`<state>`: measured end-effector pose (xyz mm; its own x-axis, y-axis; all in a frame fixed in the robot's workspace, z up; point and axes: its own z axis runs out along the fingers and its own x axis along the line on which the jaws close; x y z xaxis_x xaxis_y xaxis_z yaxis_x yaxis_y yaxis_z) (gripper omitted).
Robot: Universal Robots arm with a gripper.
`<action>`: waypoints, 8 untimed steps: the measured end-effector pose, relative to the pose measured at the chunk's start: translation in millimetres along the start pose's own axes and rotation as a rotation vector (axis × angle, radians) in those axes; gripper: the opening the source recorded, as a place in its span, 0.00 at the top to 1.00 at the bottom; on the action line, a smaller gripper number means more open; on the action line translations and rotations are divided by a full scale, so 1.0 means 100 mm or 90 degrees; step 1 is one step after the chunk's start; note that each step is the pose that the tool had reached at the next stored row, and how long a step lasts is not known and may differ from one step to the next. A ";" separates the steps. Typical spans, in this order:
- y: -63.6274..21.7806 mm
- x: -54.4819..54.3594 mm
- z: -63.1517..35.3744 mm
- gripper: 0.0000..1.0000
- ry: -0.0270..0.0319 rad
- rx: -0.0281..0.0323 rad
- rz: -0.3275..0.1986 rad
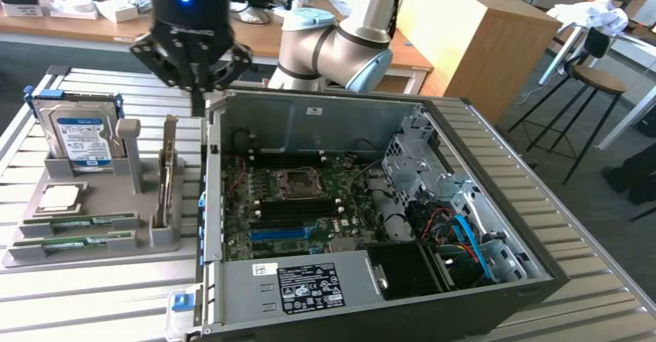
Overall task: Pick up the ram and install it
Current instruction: 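Reach for the ram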
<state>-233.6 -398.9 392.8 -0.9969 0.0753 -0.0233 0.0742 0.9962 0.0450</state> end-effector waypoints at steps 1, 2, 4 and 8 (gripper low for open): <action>-0.003 0.04 -0.001 0.90 0.0000 -0.0001 0.000; -0.006 0.08 -0.002 0.90 0.0000 0.0000 0.000; -0.012 0.16 -0.003 0.90 0.0000 0.0000 0.000; -0.023 0.31 -0.005 0.90 0.0000 0.0000 0.000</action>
<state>-265.2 -398.8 392.5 -0.9969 0.0753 -0.0234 0.0742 0.9962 0.0451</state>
